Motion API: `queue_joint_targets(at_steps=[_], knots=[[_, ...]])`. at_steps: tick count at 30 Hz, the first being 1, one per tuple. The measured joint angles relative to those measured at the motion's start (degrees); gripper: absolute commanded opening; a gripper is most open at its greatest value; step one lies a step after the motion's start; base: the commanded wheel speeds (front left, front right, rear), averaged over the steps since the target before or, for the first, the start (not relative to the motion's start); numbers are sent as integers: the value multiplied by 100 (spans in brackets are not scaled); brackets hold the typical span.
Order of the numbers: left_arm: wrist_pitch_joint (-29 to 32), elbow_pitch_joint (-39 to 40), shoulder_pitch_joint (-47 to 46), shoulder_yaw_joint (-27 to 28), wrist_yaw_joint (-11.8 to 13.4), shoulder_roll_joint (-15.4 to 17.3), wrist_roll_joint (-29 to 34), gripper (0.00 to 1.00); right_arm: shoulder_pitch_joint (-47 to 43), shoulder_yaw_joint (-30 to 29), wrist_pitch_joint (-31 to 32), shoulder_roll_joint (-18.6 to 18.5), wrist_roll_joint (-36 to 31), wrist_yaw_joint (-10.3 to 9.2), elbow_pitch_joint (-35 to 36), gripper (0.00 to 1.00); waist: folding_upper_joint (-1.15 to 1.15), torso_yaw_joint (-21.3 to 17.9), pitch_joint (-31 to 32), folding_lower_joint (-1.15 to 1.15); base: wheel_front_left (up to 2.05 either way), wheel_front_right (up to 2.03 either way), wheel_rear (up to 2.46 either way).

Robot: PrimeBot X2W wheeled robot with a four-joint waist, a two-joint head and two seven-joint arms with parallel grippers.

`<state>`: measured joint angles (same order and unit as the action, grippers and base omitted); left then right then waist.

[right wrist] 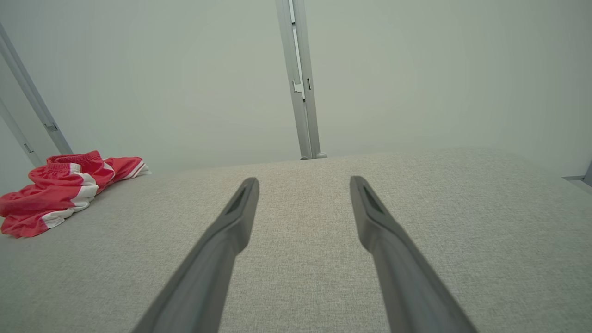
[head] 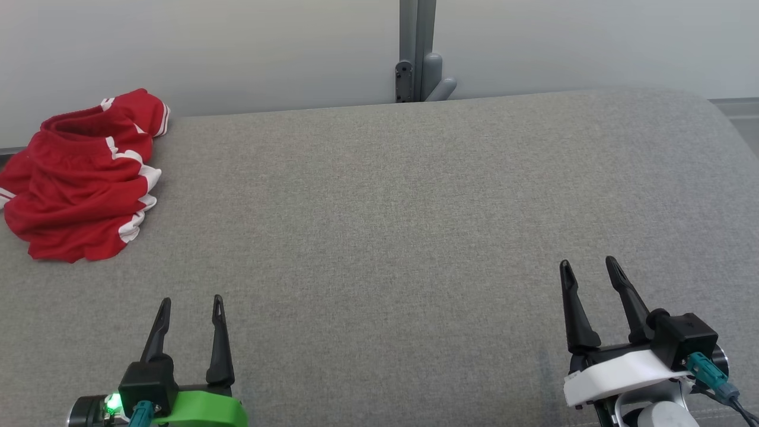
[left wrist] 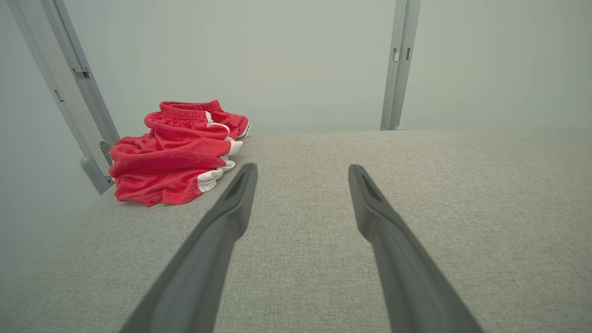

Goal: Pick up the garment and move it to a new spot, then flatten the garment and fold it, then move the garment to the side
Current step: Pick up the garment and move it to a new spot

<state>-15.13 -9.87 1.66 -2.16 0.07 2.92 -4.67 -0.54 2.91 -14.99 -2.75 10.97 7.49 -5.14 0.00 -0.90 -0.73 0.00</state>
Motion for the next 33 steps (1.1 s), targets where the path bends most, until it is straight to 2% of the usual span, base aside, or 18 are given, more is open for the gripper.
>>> queue_joint_targets(at_steps=[8, 15, 21, 27, 28, 29, 33], knots=[[-1, -20, -2, -24, -12, -5, 18, 100, -35, -54, 0, -4, 1, 0, 25, 100, 0, 74, 6, 0, 0, 0, 0], [-3, -12, -16, -19, -8, -9, 18, 100, -55, -70, -2, -5, -1, 0, 70, 100, 0, 443, 12, 0, 0, 0, 0], [-4, 24, 1, 26, 16, -11, 20, 100, -106, -48, -4, -4, 9, 0, 89, 100, 0, 999, 27, 0, 0, 0, 0], [-4, 18, 99, 151, -9, -11, 27, 100, -132, 31, -5, -3, 76, 0, 78, 100, 0, 1675, 67, 0, 0, 0, 0], [-4, 21, 159, 188, -12, -11, 30, 100, -133, 58, -5, -3, 103, 0, 71, 100, 0, 1901, 86, 0, 0, 0, 0], [-4, 21, 159, 188, -12, -11, 30, 100, -133, 58, -5, -3, 103, 0, 71, 100, 0, 1901, 86, 0, 0, 0, 0], [-4, 22, 230, 274, -57, -11, 33, 100, -138, 96, -5, -3, 111, 0, 67, 100, 0, 2399, 136, 0, 0, 0, 0]])
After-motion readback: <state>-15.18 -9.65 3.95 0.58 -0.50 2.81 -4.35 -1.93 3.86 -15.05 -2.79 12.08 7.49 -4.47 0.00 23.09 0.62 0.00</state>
